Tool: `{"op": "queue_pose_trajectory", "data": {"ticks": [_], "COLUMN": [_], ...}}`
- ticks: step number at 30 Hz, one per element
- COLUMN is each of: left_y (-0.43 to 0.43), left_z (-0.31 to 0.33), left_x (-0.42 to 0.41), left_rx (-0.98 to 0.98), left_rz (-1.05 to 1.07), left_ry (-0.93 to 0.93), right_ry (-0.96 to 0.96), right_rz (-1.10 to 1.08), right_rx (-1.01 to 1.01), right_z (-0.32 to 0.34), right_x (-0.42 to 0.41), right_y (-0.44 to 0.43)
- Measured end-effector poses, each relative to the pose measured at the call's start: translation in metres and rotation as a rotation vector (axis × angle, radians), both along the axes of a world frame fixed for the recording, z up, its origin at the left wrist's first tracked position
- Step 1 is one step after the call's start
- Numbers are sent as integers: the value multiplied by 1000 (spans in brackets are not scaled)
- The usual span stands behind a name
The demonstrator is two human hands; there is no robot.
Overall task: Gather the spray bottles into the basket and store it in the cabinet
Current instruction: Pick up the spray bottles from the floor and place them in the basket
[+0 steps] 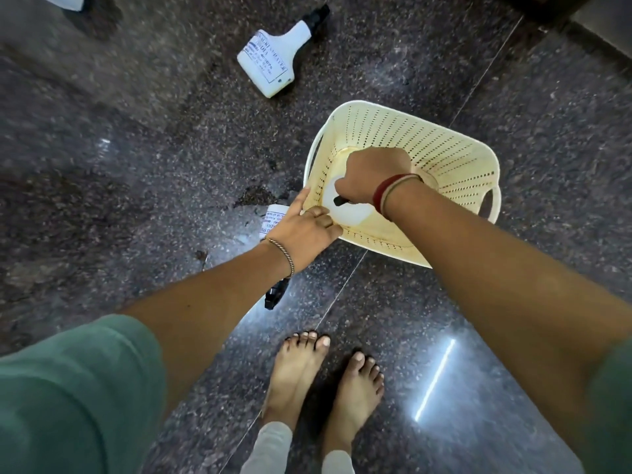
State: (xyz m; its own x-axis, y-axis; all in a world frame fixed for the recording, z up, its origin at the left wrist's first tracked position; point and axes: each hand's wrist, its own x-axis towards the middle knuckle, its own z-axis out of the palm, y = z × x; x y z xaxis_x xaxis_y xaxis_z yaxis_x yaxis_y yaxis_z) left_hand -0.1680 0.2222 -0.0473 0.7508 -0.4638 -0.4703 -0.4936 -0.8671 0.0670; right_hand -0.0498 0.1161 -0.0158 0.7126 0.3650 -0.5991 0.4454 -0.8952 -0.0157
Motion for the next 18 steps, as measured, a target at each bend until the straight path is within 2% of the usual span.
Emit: {"op": "queue_pose_trajectory", "data": {"ticks": [3, 5, 7, 9, 11, 12, 15, 16, 18], "left_y": [4, 11, 19, 29, 34, 35, 32, 31, 25], "left_z": [-1, 1, 1, -3, -13, -20, -37, -42, -53], "left_x": [-7, -16, -32, -52, -69, -76, -84, -85, -91], "left_rx": [-52, -113, -225, -312, -298, -269, -173, -166, -180], "left_rz": [33, 97, 267, 504, 803, 1016, 1750, 1817, 1697], "left_ry": [-43, -153, -318, -381, -284, -178, 340, 479, 582], "right_ry": [-4, -24, -58, -114, -205, -265, -428, -461, -491], "right_rz": [37, 51, 69, 98, 170, 203, 204, 173, 97], "right_rx": [-21, -17, -4, 13, 13, 24, 163, 217, 285], "right_z": [-1, -2, -2, 2, 8, 10, 18, 20, 20], "right_x": [7, 8, 3, -5, -13, -17, -26, -28, -36], "right_y": [4, 1, -3, -5, -4, -3, -1, -1, -1]}}
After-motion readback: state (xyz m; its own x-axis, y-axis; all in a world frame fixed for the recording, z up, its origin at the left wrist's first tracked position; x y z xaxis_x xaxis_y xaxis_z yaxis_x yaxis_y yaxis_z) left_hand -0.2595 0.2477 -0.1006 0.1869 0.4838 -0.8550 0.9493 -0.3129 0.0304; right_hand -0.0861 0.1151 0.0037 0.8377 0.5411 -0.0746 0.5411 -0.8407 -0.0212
